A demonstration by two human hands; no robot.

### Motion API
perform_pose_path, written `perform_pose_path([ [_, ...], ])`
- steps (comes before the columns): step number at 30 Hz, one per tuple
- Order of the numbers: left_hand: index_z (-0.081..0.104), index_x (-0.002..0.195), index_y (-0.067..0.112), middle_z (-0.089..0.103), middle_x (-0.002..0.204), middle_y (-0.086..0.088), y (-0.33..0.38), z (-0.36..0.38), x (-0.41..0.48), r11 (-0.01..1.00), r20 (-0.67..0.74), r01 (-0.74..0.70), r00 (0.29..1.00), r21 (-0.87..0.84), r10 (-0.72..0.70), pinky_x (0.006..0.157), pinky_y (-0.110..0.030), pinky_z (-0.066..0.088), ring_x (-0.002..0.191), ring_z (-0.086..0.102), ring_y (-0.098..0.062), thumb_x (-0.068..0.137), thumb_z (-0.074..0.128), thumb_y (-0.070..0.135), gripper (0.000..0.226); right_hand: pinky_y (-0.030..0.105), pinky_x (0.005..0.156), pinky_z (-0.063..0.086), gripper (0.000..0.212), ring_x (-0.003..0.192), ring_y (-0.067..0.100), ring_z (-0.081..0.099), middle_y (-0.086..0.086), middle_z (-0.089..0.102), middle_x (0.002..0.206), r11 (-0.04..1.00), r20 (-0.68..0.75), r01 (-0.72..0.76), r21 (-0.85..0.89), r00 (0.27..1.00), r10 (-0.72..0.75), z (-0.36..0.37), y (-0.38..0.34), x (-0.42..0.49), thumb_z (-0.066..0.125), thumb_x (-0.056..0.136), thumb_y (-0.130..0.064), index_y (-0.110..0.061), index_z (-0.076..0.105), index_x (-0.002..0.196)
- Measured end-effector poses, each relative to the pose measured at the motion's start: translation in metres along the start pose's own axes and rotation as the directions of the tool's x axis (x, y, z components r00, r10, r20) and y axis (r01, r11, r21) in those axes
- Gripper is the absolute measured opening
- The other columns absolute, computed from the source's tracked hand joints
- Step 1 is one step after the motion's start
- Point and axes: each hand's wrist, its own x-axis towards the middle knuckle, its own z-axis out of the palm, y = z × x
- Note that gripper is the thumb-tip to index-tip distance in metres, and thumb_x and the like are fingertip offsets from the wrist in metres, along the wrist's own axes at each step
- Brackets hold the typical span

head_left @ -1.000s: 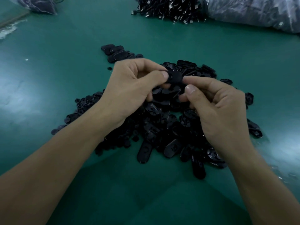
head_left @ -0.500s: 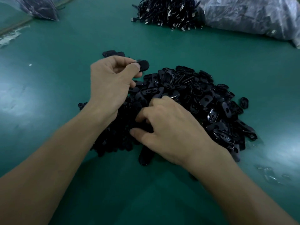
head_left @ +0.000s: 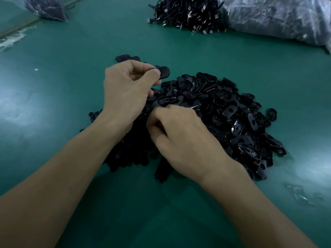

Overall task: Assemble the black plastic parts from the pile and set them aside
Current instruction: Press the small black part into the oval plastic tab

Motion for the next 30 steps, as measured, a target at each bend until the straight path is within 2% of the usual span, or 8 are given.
perform_pose_path([
  [2,0.071,0.08,0.018,0.074,0.067,0.006,-0.001,0.0,0.0,1.0,0.014,-0.006,1.0,0.002,0.006,0.054,-0.015,0.047,0.059,0.065,-0.004,0.087,0.073,0.012,0.009,0.033,0.071,0.051,0.014,0.077,0.014,0.06,-0.004,0.064,0.087,0.99,-0.059,-0.052,0.133,0.996,0.06,-0.006,0.008,0.002,0.052,0.099,-0.018,-0.023,0.064,0.094],
  [4,0.072,0.08,0.022,0.074,0.068,0.005,-0.001,0.0,-0.002,0.999,0.053,-0.008,0.999,0.035,0.006,0.051,-0.015,0.046,0.056,0.064,-0.006,0.086,0.074,0.015,0.009,0.014,0.066,0.047,0.016,0.076,0.004,0.061,-0.013,0.065,0.083,0.966,-0.156,-0.089,0.242,0.979,0.129,-0.014,0.02,0.001,0.056,0.1,-0.018,-0.029,0.063,0.091],
  [5,0.072,0.081,0.024,0.075,0.069,0.005,-0.001,0.001,-0.004,0.998,0.087,-0.007,0.996,0.059,0.002,0.049,-0.013,0.044,0.055,0.064,-0.006,0.086,0.074,0.017,0.009,0.01,0.068,0.047,0.017,0.078,-0.001,0.062,-0.016,0.066,0.083,0.951,-0.203,-0.096,0.292,0.966,0.16,-0.018,0.027,-0.001,0.059,0.099,-0.018,-0.032,0.063,0.09],
  [9,0.073,0.085,0.026,0.074,0.069,0.007,0.001,0.007,-0.017,0.991,0.223,-0.047,0.975,0.126,0.018,0.047,-0.009,0.042,0.058,0.068,-0.004,0.085,0.075,0.016,0.011,0.017,0.071,0.053,0.021,0.076,0.003,0.068,-0.011,0.073,0.081,0.852,-0.318,-0.095,0.515,0.902,0.293,-0.027,0.057,-0.014,0.069,0.092,-0.013,-0.034,0.069,0.089],
  [14,0.074,0.093,0.024,0.073,0.068,0.011,0.007,0.011,-0.029,0.98,0.376,-0.164,0.92,0.113,0.11,0.051,-0.009,0.045,0.059,0.066,-0.003,0.085,0.076,0.012,0.014,0.017,0.064,0.051,0.011,0.069,0.008,0.066,0.001,0.076,0.081,0.569,-0.218,-0.029,0.822,0.907,0.361,-0.03,0.068,-0.021,0.073,0.083,-0.019,-0.028,0.079,0.085],
  [22,0.072,0.094,0.018,0.073,0.068,0.006,0.011,0.01,-0.032,0.982,0.431,-0.184,0.883,-0.042,0.184,0.046,-0.016,0.048,0.057,0.066,-0.005,0.085,0.076,0.005,0.016,0.019,0.062,0.053,0.011,0.067,0.011,0.069,0.006,0.076,0.08,0.367,-0.146,0.003,0.93,0.921,0.362,-0.03,0.066,-0.022,0.076,0.077,-0.014,-0.024,0.079,0.082],
  [27,0.072,0.095,0.017,0.073,0.069,0.002,0.01,0.009,-0.031,0.985,0.472,-0.143,0.865,-0.091,0.17,0.049,-0.019,0.052,0.06,0.069,-0.009,0.082,0.078,0.004,0.019,0.019,0.059,0.052,0.01,0.065,0.012,0.068,0.006,0.076,0.078,0.368,-0.161,0.017,0.93,0.917,0.366,-0.03,0.064,-0.022,0.076,0.077,-0.014,-0.023,0.078,0.08],
  [30,0.072,0.096,0.016,0.074,0.072,0.002,0.01,0.008,-0.031,0.988,0.498,-0.125,0.853,-0.096,0.156,0.051,-0.019,0.053,0.062,0.069,-0.011,0.081,0.078,0.004,0.02,0.019,0.059,0.052,0.01,0.063,0.011,0.067,0.005,0.076,0.076,0.455,-0.229,0.037,0.89,0.898,0.375,-0.03,0.063,-0.023,0.077,0.08,-0.013,-0.023,0.078,0.081],
])
